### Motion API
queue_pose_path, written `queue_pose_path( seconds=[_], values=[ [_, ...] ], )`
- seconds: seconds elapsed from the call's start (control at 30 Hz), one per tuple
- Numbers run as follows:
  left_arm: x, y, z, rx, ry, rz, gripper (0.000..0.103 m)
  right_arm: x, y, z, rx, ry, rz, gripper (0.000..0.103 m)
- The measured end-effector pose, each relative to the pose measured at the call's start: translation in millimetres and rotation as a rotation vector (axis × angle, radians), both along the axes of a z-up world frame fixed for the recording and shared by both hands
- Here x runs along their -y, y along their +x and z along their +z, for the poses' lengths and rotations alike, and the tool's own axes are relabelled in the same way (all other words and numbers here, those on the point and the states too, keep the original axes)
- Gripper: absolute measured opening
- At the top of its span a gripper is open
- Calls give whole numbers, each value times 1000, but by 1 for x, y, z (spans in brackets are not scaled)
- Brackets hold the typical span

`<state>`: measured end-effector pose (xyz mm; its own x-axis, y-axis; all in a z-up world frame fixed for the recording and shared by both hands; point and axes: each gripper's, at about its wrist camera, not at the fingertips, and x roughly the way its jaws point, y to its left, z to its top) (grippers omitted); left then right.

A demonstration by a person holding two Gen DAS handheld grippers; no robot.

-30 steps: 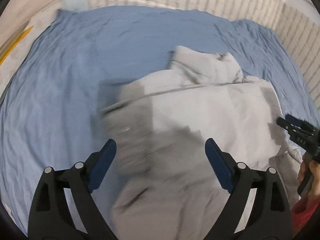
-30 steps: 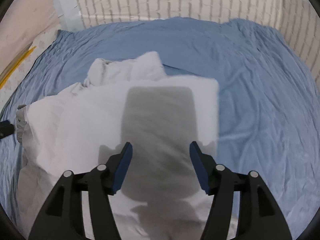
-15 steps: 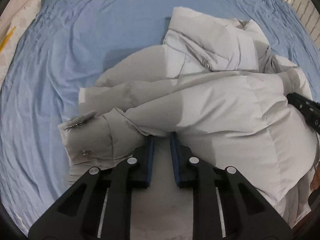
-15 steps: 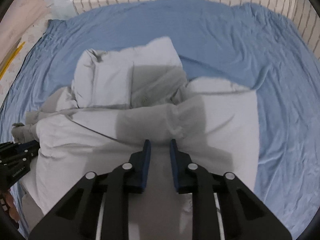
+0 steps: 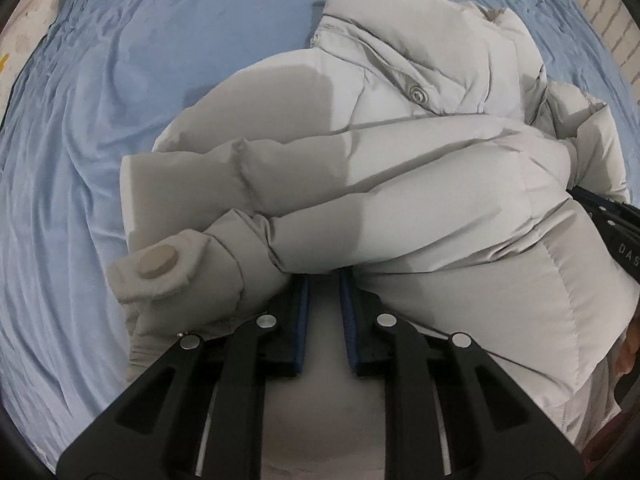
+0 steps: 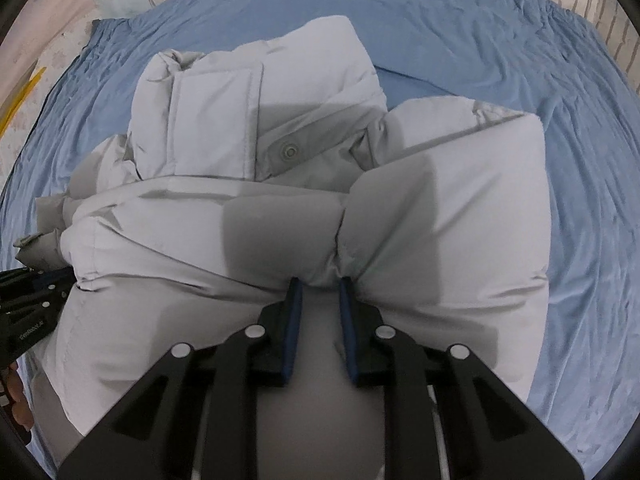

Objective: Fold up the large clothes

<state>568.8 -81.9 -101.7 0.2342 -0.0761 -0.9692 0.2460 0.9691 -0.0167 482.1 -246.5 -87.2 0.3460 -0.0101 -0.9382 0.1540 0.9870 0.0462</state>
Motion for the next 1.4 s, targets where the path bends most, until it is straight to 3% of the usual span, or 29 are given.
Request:
queue_pose_path(
  seconds=[0.47,0.87,1.0,1.07,1.13,1.23,1.33,1.4],
  values=[
    [17,21,-8,-34,62,-17,17,-7,19,-14,-38,-32,5,18],
    [15,25,-10,-48,38,-7,16,-13,23,-14,-20,-48,-5,19],
    [13,0,20,36,46,-33,14,0,-23,32,112,15,-5,22],
    [11,-26,42,105,-17,-55,16,7,-54,60,184,29,-3,30],
    [10,-52,56,152,-76,-81,19,10,-77,70,196,19,-8,33],
    [17,-76,53,186,-35,-107,19,5,-101,63,172,-25,12,33],
    [19,-71,37,164,-16,-96,19,0,-105,51,166,-117,17,30],
    [17,-63,25,135,-24,-80,19,3,-97,31,131,-113,13,15]
  ],
)
